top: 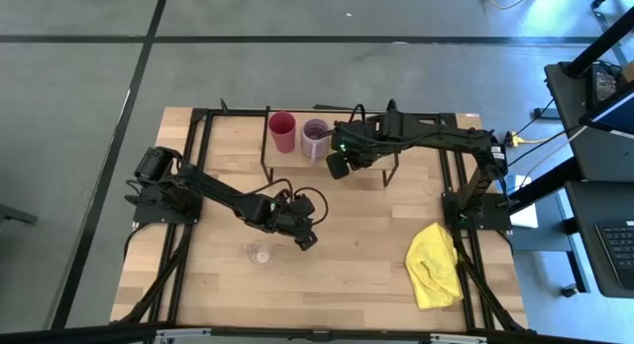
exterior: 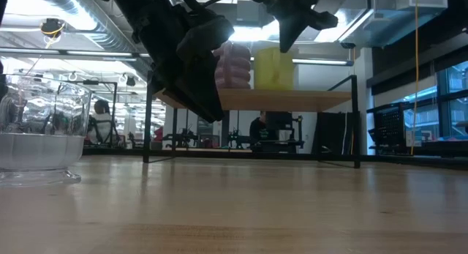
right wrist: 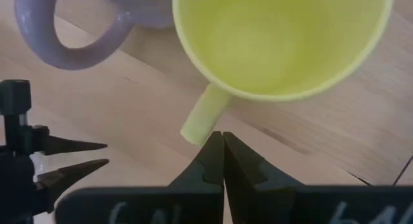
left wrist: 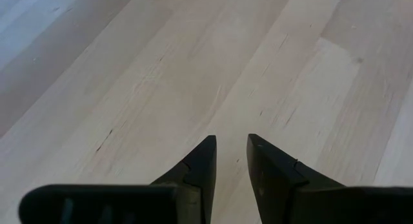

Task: Stack small to large cups/mugs on shelf
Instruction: Put the yellow mug on the shelf, then put the transparent mug on the shelf

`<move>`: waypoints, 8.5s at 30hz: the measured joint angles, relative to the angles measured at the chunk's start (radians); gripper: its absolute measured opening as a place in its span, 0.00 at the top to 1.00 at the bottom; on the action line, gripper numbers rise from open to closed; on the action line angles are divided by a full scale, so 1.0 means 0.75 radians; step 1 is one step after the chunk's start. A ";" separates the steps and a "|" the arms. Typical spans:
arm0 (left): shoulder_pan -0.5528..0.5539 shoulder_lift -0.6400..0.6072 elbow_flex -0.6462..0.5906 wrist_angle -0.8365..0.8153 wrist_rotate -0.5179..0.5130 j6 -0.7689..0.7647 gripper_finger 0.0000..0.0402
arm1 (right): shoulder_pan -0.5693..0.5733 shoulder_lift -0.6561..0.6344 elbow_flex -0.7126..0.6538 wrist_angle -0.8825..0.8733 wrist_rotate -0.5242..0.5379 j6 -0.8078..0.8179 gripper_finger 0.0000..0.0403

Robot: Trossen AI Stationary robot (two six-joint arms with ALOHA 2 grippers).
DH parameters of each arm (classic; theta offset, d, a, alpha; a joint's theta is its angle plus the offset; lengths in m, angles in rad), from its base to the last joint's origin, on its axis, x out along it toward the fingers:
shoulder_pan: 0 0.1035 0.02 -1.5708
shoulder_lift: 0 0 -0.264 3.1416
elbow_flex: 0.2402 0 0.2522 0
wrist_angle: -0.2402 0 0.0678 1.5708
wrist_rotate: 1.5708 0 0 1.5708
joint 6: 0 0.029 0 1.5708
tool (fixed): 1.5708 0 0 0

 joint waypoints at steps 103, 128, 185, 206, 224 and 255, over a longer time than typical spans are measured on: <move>-0.576 -0.374 -0.592 0.385 0.148 -0.310 0.73 | 0.749 -0.492 -0.001 -0.164 0.407 0.488 0.69; -0.580 -0.290 -0.420 -0.069 -0.075 -0.285 0.73 | 0.946 -0.482 -0.001 -0.291 0.454 0.665 0.77; -0.409 -0.302 -0.432 0.372 0.406 -0.139 0.73 | 0.543 0.187 -0.001 0.271 -0.047 0.343 0.77; -0.490 -1.041 -0.820 0.501 0.261 -0.039 0.73 | 0.900 -0.111 0.220 0.597 0.330 0.884 0.99; -0.456 -1.113 -0.861 0.489 0.350 -0.032 0.73 | 1.147 -0.105 0.219 0.431 0.704 1.101 0.98; -0.297 -1.111 -0.861 0.489 0.358 -0.257 0.73 | 1.020 -0.901 -1.634 2.140 0.529 0.924 0.98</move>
